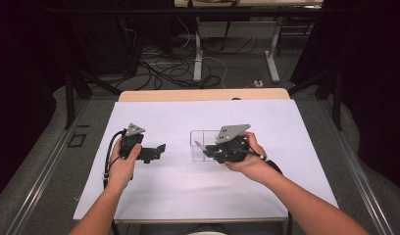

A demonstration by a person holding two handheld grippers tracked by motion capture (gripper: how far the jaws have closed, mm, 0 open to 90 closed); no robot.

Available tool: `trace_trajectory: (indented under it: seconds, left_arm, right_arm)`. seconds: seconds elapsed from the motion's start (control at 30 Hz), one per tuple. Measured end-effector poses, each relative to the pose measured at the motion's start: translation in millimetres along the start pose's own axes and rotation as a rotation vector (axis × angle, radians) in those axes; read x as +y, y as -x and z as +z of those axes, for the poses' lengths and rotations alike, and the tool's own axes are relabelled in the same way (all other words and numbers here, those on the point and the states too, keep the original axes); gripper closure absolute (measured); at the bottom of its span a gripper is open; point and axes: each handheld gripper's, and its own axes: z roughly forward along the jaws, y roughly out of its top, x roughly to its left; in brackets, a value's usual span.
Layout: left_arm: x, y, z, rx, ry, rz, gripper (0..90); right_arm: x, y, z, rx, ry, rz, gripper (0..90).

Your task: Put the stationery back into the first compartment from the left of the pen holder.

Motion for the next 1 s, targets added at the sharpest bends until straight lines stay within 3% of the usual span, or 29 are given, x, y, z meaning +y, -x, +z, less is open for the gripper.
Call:
trace_trajectory:
  seconds: [0.2, 0.47, 0.67, 0.87, 0.9, 1.0]
  left_arm:
    - [0.0, -0.8, -0.4, 0.002, 0.001, -0.005, 0.8]
    - [0.5, -1.9, -1.7, -0.006, -0.006, -0.009, 0.8]
    - [0.0, -1.7, -0.7, 0.002, 0.006, -0.017, 0.8]
    - [0.6, -2.0, -1.7, 0.005, 0.012, -0.019, 0.8]
    - [1.3, -3.1, -3.2, -0.006, -0.006, -0.016, 0.8]
    - [0.7, -2.9, -2.1, 0.003, 0.010, -0.021, 0.8]
  right_arm:
    - [4.2, 9.5, -6.5, -0.017, 0.099, 0.086, 79.9]
    - [13.1, 20.1, -13.1, -0.062, 0.189, 0.135, 79.9]
    - [25.2, 26.5, -12.8, -0.091, 0.243, 0.132, 79.9]
    - [36.8, 29.3, -4.4, -0.106, 0.267, 0.135, 79.8]
    - [38.3, 29.3, -3.5, -0.107, 0.262, 0.135, 79.9]
    - [44.5, 30.5, 1.8, -0.116, 0.272, 0.130, 79.8]
